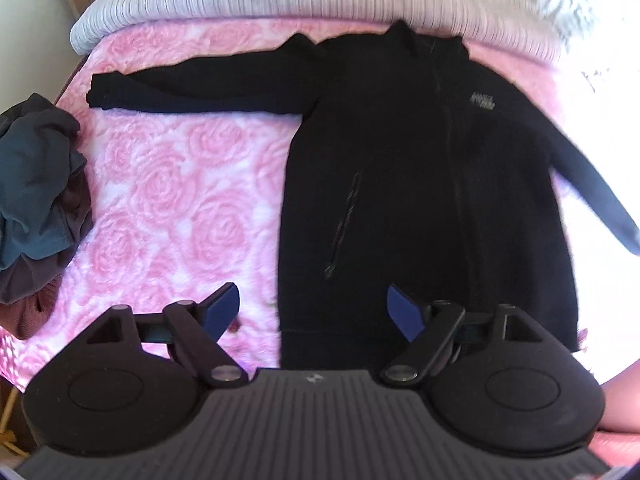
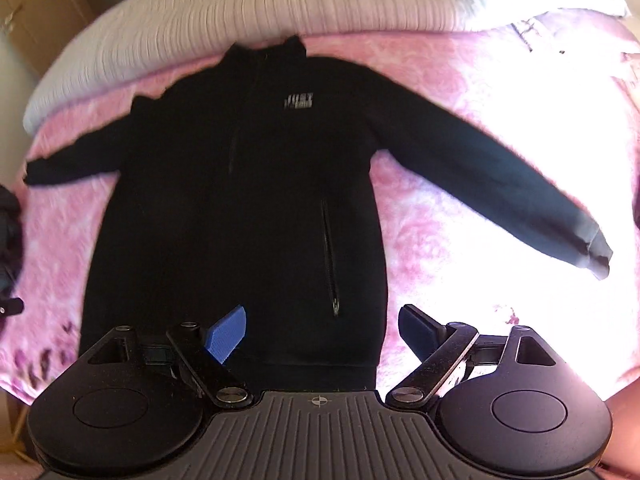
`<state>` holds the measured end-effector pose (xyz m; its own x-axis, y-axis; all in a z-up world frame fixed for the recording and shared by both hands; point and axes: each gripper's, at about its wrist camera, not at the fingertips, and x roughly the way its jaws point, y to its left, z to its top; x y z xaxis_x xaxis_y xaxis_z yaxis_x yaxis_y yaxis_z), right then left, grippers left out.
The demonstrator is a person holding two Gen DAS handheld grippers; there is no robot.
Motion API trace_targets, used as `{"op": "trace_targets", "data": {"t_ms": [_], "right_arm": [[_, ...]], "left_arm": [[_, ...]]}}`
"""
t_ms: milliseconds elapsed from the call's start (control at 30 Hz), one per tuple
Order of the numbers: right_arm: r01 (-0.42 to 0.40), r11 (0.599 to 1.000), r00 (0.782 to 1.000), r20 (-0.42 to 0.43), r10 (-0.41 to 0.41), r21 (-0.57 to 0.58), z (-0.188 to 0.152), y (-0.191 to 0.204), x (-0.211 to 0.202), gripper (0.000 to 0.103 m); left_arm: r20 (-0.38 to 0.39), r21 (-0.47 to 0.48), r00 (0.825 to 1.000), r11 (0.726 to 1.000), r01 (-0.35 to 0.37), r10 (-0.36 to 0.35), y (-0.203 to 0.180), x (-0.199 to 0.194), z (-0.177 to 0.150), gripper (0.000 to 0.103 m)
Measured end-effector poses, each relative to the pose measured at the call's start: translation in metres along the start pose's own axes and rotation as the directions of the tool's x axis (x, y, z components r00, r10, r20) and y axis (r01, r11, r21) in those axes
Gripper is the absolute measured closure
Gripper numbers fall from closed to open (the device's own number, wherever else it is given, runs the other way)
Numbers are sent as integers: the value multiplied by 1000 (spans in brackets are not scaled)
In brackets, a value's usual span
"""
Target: Fold clothes
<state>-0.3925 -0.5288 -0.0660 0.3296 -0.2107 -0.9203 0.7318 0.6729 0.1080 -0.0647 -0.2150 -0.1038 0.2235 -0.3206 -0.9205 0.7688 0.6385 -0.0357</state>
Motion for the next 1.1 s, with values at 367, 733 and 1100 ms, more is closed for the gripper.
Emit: {"op": "trace_targets", "data": {"t_ms": [367, 733, 1100], "right_arm": [[32, 999, 993, 113, -29, -27, 15, -5, -51, 16], [20, 999, 995, 97, -16, -47, -7, 22, -54, 16], [11, 996, 1000, 8, -11, -87, -46, 27, -33, 16]], "left_arm": [[128, 0, 991, 1000, -23, 22, -17, -50, 25, 21], [140, 51, 990, 998, -34, 27, -27, -60, 16, 21], [44, 58, 998, 997, -43, 41, -29, -38, -21, 21]]}}
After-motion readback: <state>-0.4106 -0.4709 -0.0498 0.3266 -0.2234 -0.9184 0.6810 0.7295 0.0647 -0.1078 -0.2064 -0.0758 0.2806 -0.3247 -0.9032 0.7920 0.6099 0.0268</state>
